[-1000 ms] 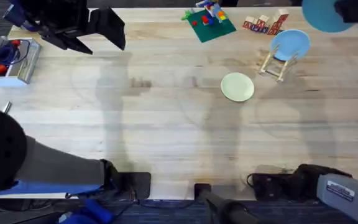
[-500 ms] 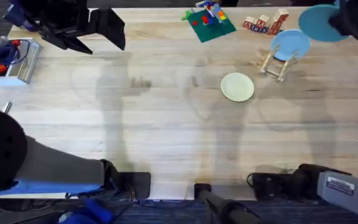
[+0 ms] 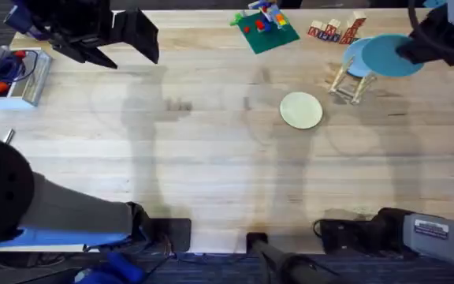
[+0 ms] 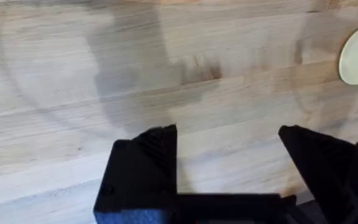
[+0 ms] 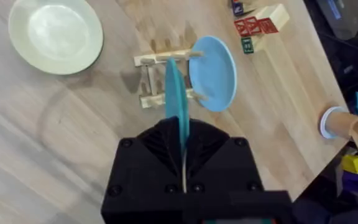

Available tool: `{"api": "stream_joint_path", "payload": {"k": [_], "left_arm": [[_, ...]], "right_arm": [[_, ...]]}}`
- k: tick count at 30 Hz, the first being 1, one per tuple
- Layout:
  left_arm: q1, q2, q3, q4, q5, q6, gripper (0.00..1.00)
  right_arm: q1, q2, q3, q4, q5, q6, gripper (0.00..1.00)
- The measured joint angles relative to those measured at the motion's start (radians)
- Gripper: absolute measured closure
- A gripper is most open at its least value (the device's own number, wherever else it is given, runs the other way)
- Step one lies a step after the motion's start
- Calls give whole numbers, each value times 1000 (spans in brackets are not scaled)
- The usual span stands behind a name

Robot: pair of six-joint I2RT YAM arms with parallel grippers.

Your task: Pick up the plates from the table one by one and place each into a slot on the dish rack.

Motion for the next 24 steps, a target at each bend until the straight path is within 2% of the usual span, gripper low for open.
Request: {"api": "stream_joint_path", "payload": {"k": [11, 19, 24], "left_arm": [[0, 0, 0, 0, 0, 0, 6], [0, 0, 0, 0, 0, 0, 6], [0, 0, 0, 0, 0, 0, 6]], "right_arm": [[-2, 66, 0, 8, 2, 0, 970], [-12, 115, 0, 199, 19, 0, 970], [-25, 115, 0, 228, 19, 0, 971]]}}
